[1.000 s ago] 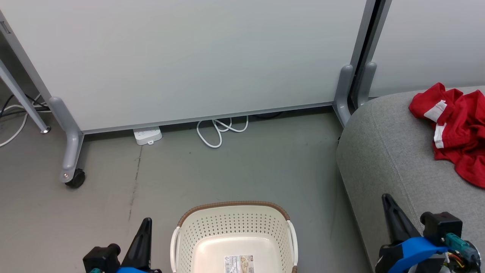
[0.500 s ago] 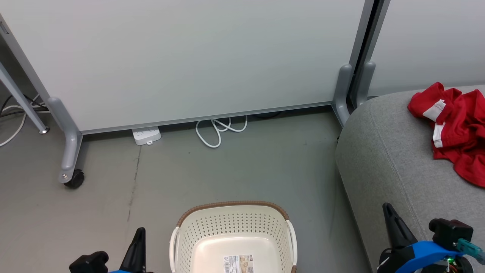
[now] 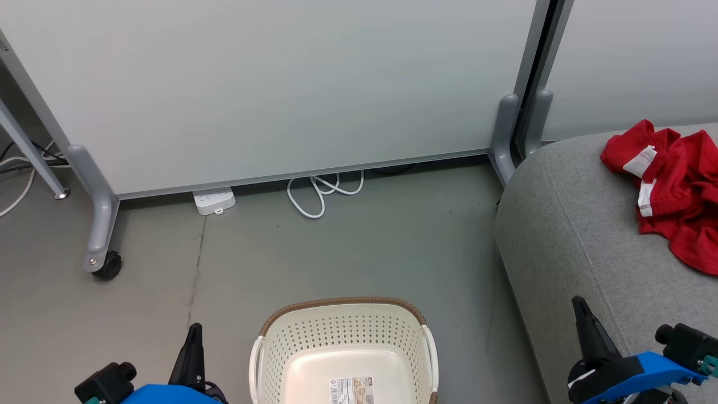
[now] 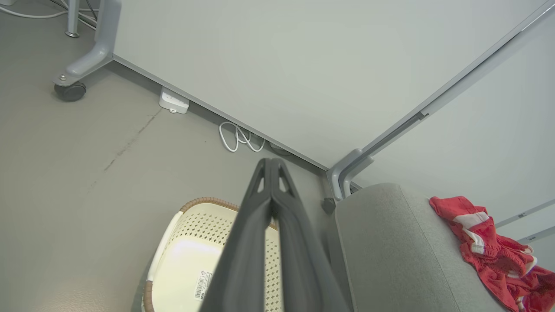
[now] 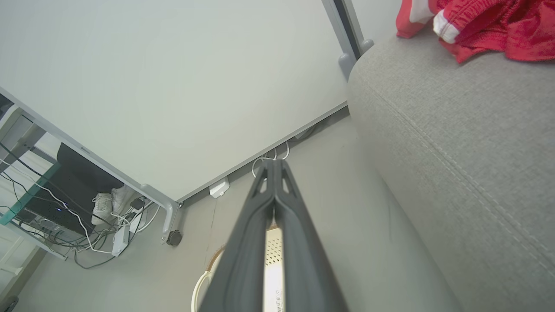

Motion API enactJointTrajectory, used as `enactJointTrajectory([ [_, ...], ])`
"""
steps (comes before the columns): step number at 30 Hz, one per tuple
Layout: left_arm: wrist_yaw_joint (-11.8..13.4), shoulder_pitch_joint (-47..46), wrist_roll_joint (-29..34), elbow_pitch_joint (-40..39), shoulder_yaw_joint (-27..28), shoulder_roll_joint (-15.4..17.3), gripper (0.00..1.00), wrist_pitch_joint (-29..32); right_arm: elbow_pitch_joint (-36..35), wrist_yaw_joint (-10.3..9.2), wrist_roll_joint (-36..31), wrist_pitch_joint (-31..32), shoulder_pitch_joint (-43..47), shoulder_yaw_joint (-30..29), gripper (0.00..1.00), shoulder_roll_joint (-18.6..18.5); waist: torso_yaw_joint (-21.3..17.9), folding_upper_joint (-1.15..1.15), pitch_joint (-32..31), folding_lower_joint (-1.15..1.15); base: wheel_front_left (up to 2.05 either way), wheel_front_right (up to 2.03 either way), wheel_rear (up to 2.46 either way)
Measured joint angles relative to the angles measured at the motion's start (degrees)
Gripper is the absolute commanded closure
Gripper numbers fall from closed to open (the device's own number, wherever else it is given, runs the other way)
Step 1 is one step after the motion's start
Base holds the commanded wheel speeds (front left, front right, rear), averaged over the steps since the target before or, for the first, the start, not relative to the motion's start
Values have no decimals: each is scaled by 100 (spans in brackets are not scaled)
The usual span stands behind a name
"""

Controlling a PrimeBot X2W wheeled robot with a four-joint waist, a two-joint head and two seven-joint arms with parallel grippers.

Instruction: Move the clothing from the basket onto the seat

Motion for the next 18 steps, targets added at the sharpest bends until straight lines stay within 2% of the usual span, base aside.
enactJointTrajectory([
  [18, 0, -167, -1207, -187, 300, -82, 100, 361, -25, 0, 1493, 178, -112, -44, 100, -4, -42, 0, 10, 0, 0, 0, 0],
])
